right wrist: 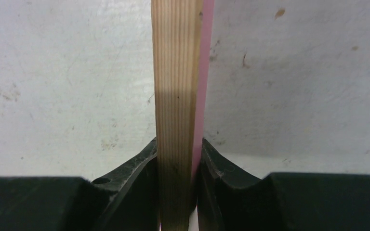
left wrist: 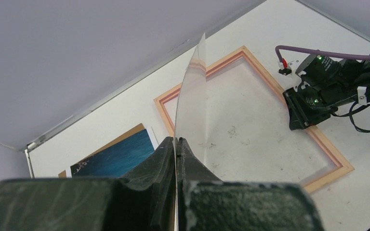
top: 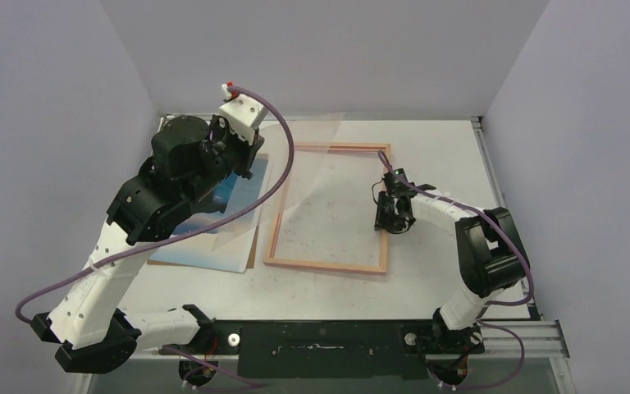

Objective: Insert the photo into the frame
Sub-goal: Place the photo frame at the center of the board.

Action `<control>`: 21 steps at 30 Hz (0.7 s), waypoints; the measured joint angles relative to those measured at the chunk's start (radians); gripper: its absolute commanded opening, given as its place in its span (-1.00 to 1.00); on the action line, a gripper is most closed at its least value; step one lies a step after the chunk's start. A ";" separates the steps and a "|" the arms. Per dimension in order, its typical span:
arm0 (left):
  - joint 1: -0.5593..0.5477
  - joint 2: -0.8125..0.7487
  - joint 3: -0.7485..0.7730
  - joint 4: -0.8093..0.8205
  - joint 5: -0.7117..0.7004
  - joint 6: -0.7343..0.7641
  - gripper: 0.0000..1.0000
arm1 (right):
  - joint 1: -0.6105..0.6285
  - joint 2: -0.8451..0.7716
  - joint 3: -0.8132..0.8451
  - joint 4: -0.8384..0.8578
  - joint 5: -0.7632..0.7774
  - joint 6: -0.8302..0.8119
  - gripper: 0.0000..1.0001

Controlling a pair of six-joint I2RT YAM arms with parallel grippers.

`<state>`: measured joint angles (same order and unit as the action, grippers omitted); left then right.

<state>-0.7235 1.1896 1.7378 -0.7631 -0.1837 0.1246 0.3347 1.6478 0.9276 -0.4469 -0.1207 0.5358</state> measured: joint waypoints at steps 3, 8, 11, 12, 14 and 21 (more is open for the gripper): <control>0.010 -0.005 -0.007 0.013 -0.005 0.002 -1.00 | 0.009 0.033 0.042 -0.018 0.064 -0.036 -0.33; 0.019 -0.006 -0.010 0.014 -0.006 0.002 -1.00 | 0.036 0.072 0.091 -0.053 0.196 -0.080 0.27; 0.019 -0.006 -0.010 0.014 0.001 0.004 -1.00 | 0.047 0.079 0.103 -0.064 0.242 -0.093 0.56; 0.019 -0.006 -0.011 0.014 0.005 0.006 -1.00 | 0.047 0.079 0.103 -0.064 0.248 -0.096 0.65; 0.019 -0.006 -0.014 0.015 0.013 0.011 -1.00 | 0.048 0.077 0.103 -0.063 0.250 -0.095 0.79; 0.019 -0.012 -0.044 0.021 0.071 0.013 -1.00 | 0.038 -0.056 0.126 -0.111 0.197 -0.017 0.95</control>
<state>-0.7048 1.1774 1.6936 -0.7425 -0.1123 0.1379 0.3725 1.5917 1.0531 -0.5575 0.0765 0.5190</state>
